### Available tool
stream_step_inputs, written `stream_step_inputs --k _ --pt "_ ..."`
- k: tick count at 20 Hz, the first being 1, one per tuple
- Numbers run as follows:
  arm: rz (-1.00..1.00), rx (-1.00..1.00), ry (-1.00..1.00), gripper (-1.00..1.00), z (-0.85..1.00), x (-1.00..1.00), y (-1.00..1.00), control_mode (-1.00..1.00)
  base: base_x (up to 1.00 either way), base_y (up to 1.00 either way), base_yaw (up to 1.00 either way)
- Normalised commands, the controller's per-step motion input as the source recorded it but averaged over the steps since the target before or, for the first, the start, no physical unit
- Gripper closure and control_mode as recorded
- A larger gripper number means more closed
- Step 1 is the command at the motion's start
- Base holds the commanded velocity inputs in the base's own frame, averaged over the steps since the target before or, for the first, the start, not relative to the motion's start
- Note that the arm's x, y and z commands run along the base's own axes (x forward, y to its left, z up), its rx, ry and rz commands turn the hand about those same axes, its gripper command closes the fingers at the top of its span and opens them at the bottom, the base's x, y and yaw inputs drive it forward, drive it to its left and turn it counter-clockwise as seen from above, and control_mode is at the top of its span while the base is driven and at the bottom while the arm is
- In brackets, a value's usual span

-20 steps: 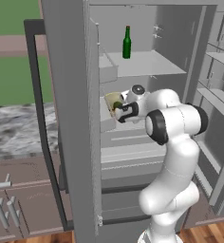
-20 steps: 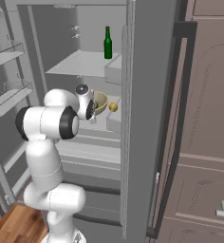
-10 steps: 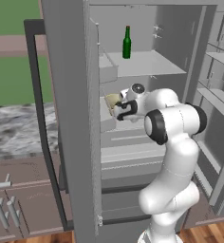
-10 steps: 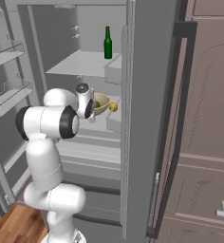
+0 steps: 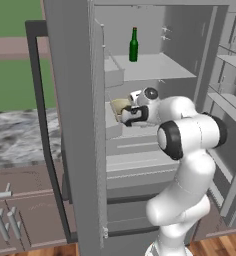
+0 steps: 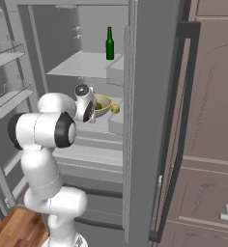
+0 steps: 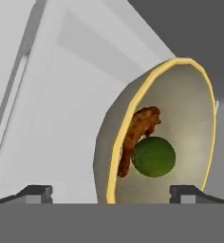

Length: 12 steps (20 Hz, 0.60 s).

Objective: Pick the chicken drumstick and lime from their plates and place them in the bowl. Then put the bowl in the fridge.

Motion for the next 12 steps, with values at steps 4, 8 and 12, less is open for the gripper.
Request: stream_step_inputs --k 4,8,12 --pt "0.0 0.0 -0.02 -1.0 0.27 -0.42 -0.01 -1.0 0.0 0.0 0.0" --pt "0.0 0.0 0.0 -1.0 0.35 -0.47 -0.01 -1.0 0.0 0.0 0.0" --pt "0.0 0.0 0.01 -1.0 0.43 -0.49 -0.01 -1.0 0.0 0.0 0.0"
